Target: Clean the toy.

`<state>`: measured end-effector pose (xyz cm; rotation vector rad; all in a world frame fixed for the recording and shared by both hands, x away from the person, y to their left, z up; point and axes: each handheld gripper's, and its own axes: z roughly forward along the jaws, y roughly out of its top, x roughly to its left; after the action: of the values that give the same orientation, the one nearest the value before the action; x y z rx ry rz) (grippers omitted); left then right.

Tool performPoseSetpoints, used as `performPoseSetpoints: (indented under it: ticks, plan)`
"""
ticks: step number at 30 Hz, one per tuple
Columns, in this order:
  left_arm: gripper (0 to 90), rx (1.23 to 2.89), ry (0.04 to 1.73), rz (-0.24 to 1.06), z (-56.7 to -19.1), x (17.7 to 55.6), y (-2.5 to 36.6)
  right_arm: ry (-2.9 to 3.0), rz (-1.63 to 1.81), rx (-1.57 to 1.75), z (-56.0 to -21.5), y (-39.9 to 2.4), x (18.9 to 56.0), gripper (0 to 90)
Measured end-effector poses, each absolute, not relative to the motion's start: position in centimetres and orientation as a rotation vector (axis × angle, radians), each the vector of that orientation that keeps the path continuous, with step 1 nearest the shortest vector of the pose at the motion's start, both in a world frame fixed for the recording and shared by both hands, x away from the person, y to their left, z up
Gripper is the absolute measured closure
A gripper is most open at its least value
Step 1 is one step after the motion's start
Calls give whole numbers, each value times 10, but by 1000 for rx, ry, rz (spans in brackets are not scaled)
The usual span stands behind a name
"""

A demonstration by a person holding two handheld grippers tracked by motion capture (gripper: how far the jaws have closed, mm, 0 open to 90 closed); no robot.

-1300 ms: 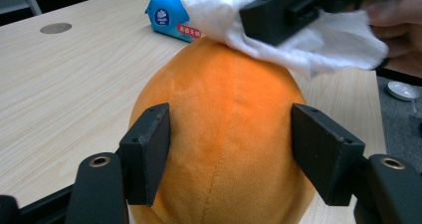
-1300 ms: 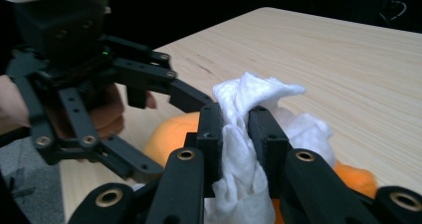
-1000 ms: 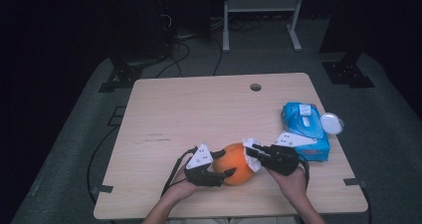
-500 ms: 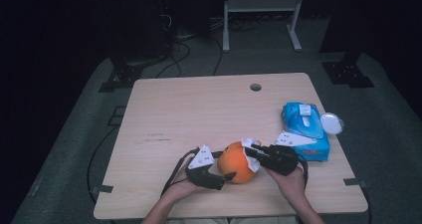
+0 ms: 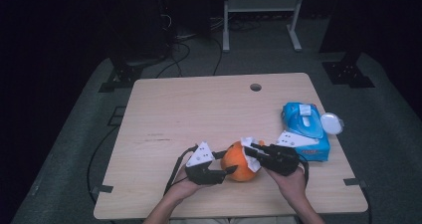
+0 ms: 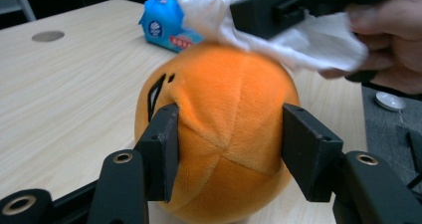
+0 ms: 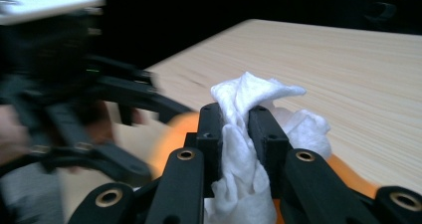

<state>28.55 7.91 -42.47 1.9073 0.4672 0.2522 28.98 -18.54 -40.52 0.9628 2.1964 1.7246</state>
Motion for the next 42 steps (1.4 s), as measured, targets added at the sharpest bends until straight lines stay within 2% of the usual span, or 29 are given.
performPoseSetpoints:
  ticks: [3, 5, 8, 12, 14, 17, 20, 25, 29, 37, 42]
  plan:
    - [448, 1893, 449, 264, -423, 284, 78, 2239, 1702, 879, -403, -172, 284, 763]
    - [364, 1884, 460, 278, -426, 286, 78, 2248, 1673, 888, -407, -172, 286, 764]
    - [191, 1925, 462, 307, -438, 289, 74, 2215, 1651, 937, -412, -183, 293, 763]
    - [134, 1940, 466, 332, -448, 291, 64, 2190, 1680, 987, -413, -191, 296, 764]
    - [150, 1944, 454, 355, -448, 290, 58, 2188, 1689, 986, -414, -189, 295, 763]
    - [333, 1964, 451, 390, -442, 285, 56, 2183, 1707, 980, -411, -187, 292, 762]
    - [403, 1960, 445, 362, -430, 282, 61, 2171, 1763, 959, -404, -187, 288, 762]
    - [410, 1945, 454, 300, -415, 279, 74, 2165, 1803, 934, -400, -188, 286, 763]
    - [408, 1926, 492, 279, -420, 283, 76, 2174, 1771, 1044, -420, -196, 299, 763]
    - [369, 1893, 548, 306, -427, 287, 73, 2169, 1782, 975, -409, -188, 289, 764]
    - [352, 1889, 568, 333, -426, 287, 71, 2163, 1758, 1022, -416, -196, 296, 764]
